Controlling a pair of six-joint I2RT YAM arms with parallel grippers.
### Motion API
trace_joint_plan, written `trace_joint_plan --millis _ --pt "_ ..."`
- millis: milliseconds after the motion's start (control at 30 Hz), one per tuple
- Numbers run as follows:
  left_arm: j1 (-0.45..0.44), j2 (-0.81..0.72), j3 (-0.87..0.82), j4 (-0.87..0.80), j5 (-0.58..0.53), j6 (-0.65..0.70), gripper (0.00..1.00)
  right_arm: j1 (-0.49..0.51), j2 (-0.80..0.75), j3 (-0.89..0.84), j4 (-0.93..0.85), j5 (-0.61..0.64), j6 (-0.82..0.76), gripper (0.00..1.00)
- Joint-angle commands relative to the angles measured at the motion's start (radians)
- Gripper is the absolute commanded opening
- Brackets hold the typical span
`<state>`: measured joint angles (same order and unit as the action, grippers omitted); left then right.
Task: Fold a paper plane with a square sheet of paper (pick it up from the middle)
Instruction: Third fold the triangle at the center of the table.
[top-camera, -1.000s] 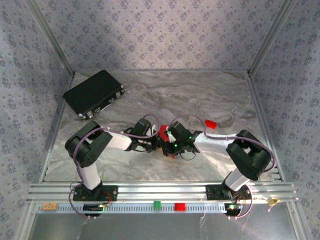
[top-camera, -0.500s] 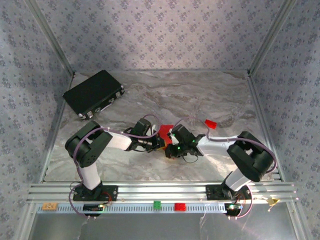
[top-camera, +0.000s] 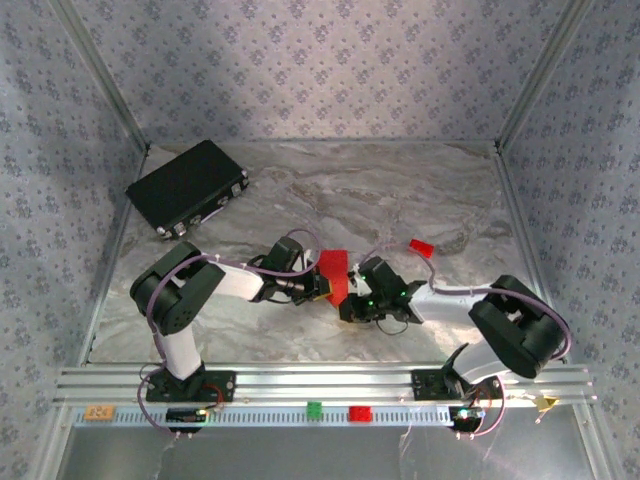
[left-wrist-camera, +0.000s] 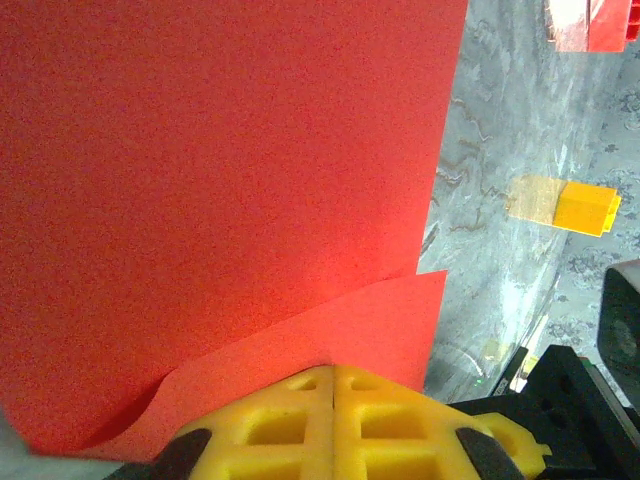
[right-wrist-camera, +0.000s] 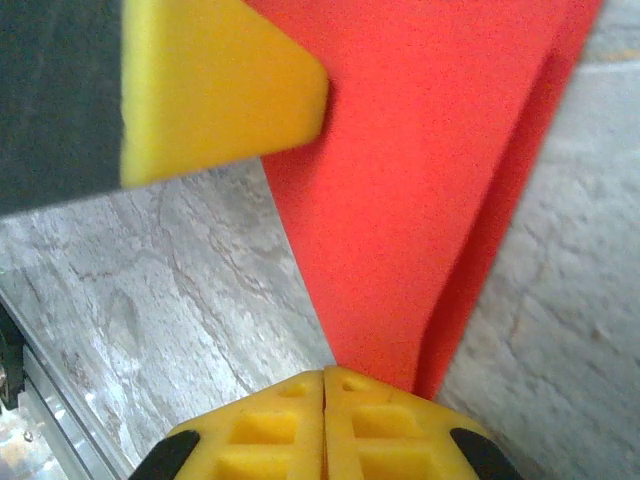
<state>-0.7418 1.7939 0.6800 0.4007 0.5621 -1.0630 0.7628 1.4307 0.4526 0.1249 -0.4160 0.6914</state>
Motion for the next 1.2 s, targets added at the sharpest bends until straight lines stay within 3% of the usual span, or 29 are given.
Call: trace_joint_plan --millis 0,133,333,800,1167 --pt "-0.005 0.05 -0.003 -0.068 -0.051 0.011 0.0 -0.014 -0.039 -0.081 -0.049 -0.018 0.039 0.08" --pt "-0.005 0.049 -0.007 -0.062 -0.049 0.009 0.0 -0.049 -0.135 -0.117 -0.051 -0.056 0.059 0.08" --pt "-0.005 0.038 -0.008 -0.06 -0.051 0.008 0.0 -0.082 -0.274 -0.023 -0.131 -0.066 0.038 0.08" --pt "-0.006 0.041 -0.003 -0.06 -0.049 0.007 0.0 -0.05 0.081 0.207 -0.079 -0.058 0.022 0.08" --pt "-0.006 0.026 0.021 -0.067 -0.039 0.027 0.0 -0.085 0.127 0.088 -0.103 -0.017 0.046 0.06"
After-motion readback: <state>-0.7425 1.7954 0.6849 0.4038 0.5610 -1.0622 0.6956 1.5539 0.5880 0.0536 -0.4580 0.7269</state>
